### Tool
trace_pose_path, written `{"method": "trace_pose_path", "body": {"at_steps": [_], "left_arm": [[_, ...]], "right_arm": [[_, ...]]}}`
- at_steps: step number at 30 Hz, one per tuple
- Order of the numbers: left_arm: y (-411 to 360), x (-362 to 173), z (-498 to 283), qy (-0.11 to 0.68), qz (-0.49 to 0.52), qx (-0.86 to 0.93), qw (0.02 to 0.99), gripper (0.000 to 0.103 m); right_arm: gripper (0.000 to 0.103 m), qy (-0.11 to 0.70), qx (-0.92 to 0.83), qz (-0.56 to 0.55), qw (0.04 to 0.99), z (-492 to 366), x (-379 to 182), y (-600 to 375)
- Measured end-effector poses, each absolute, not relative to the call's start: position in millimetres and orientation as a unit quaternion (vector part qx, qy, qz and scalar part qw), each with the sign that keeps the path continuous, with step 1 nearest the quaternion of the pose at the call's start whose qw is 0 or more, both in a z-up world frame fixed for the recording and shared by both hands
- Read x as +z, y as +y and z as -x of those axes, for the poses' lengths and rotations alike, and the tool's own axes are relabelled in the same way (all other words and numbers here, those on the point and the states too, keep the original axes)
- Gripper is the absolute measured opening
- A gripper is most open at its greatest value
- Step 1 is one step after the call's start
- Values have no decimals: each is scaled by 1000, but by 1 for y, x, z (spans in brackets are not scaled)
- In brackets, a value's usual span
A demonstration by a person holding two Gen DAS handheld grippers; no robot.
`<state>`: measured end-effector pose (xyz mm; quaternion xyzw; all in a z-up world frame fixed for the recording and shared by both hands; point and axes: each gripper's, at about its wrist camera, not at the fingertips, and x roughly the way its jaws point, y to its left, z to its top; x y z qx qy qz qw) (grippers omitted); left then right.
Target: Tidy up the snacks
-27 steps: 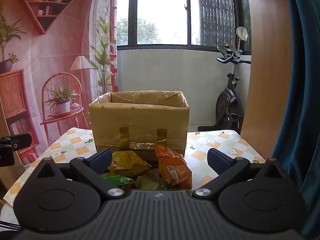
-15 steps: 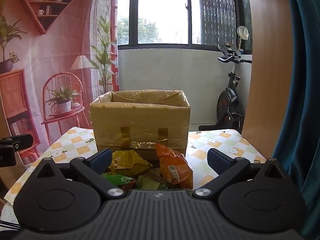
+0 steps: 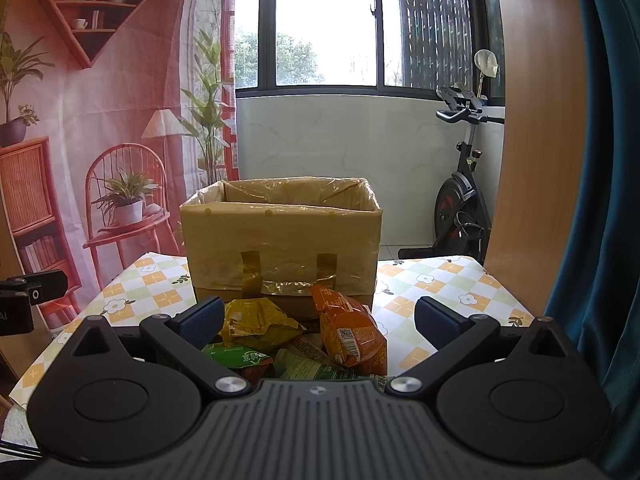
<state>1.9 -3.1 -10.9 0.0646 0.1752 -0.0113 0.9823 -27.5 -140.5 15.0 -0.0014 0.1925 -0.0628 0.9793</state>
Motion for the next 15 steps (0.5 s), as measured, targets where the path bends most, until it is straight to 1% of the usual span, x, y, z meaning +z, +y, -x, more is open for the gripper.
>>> {"method": "trace_pose_path", "body": {"at_steps": [15], "left_arm": [[-2, -10, -2, 179, -63, -12, 982, 103]], "right_arm": [[103, 194, -62, 1, 979, 28, 12, -136]]}}
